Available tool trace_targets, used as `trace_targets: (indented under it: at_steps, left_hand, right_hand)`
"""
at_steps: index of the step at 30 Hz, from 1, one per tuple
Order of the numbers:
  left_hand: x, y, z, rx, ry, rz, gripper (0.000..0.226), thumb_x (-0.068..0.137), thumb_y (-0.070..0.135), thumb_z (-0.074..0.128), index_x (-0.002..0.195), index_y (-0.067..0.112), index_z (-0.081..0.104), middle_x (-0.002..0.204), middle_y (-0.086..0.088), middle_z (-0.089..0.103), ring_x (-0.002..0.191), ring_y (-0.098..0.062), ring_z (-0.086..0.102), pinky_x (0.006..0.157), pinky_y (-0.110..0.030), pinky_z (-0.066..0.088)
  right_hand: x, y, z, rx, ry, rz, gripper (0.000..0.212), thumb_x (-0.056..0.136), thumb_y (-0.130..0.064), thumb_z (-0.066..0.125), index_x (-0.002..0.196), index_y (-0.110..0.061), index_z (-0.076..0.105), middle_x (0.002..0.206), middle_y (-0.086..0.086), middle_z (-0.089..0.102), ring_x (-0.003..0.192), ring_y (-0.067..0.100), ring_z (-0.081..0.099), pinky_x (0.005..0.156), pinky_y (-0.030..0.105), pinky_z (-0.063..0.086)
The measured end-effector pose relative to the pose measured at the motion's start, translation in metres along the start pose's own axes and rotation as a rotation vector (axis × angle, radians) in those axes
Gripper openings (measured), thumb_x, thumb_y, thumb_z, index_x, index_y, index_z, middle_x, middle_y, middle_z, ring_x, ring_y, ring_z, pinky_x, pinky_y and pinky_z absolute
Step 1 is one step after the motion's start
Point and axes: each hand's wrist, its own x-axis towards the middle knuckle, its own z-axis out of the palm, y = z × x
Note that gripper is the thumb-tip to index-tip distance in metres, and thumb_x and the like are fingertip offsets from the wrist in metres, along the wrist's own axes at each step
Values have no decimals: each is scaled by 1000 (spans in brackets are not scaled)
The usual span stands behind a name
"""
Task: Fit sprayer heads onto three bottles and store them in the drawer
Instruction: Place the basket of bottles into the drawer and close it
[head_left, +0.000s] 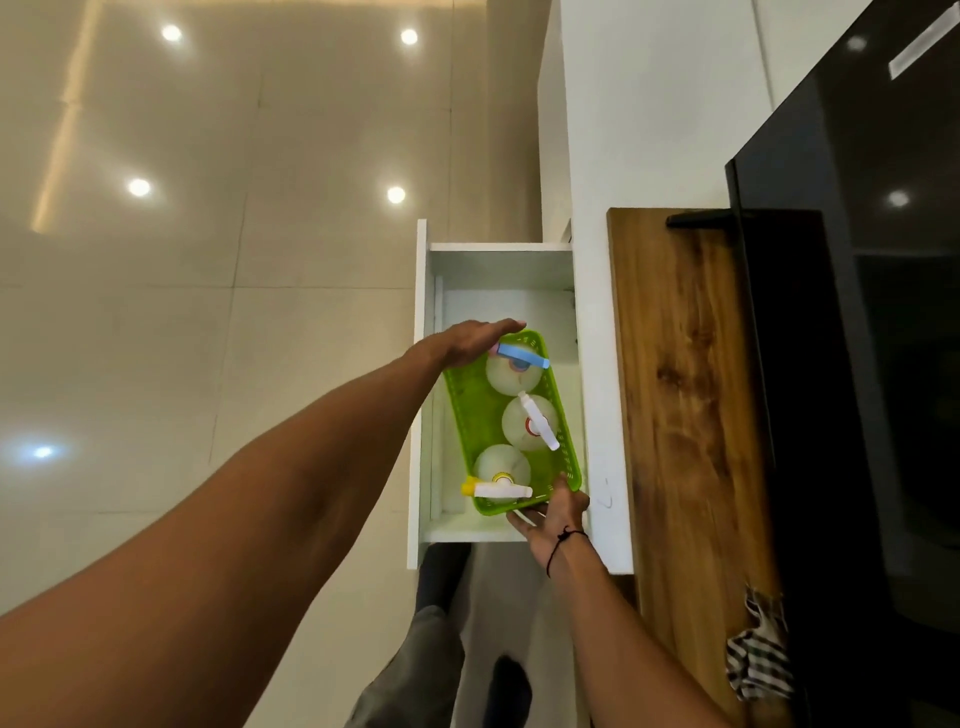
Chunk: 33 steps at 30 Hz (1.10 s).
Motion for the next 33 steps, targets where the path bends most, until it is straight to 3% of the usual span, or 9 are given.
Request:
trace_targets:
  at_steps: [5,9,13,20,25,28,30,33]
  left_hand:
    - [63,-11,10,82,-44,-7,82,102,73,35,147,9,58,155,-21,53,138,-38,54,121,-53,40]
    - [107,-27,17,104,-17,13,87,101,76,25,149,10,55,159,-20,49,142,-37,49,121,-52,36]
    - [141,-44,18,105,8,31,90,101,76,20,152,9,54,162,-19,46,145,-37,47,125,-56,33]
    - [192,-76,30,98,-18,23,90,102,76,17,159,13,44,166,-17,42,149,-38,43,127,-59,29]
    - [209,-89,38,94,0,58,91,101,77,16,150,13,55,159,-14,52,144,-37,49,122,-56,32]
    - [205,-91,38,89,-4,82,88,103,74,14,155,13,51,163,-14,48,148,-38,46,125,-57,31]
    - [195,-93,37,101,51,112,85,105,70,14,151,10,55,160,-16,51,144,-38,49,121,-53,36]
    - [166,-92,28,94,240,182,74,109,63,28,136,4,64,142,-18,65,125,-33,61,101,-43,47]
  right_hand:
    - [51,6,12,74,7,28,47,109,-36,46,148,-11,37,146,26,54,132,45,58,95,59,52]
    - [85,12,25,158,-13,74,54,108,-39,50,151,-9,39,147,27,53,135,44,56,101,57,51]
    - [115,12,40,246,-7,104,55,108,-40,49,152,-9,39,150,27,52,137,44,55,98,54,52]
    - [171,28,49,277,-19,136,61,108,-54,38,152,-13,47,147,23,58,135,42,58,113,56,48]
    - [189,44,44,255,11,152,64,107,-58,37,153,-14,45,148,23,56,135,40,58,114,53,48]
    - [189,43,44,229,13,153,67,107,-60,32,151,-14,50,149,22,56,137,39,56,116,52,46]
    - [185,39,42,172,43,169,68,108,-61,27,152,-15,49,153,21,51,143,38,50,121,49,40]
    - [167,32,41,109,101,207,66,108,-59,28,156,-15,40,161,21,39,153,37,37,127,46,33]
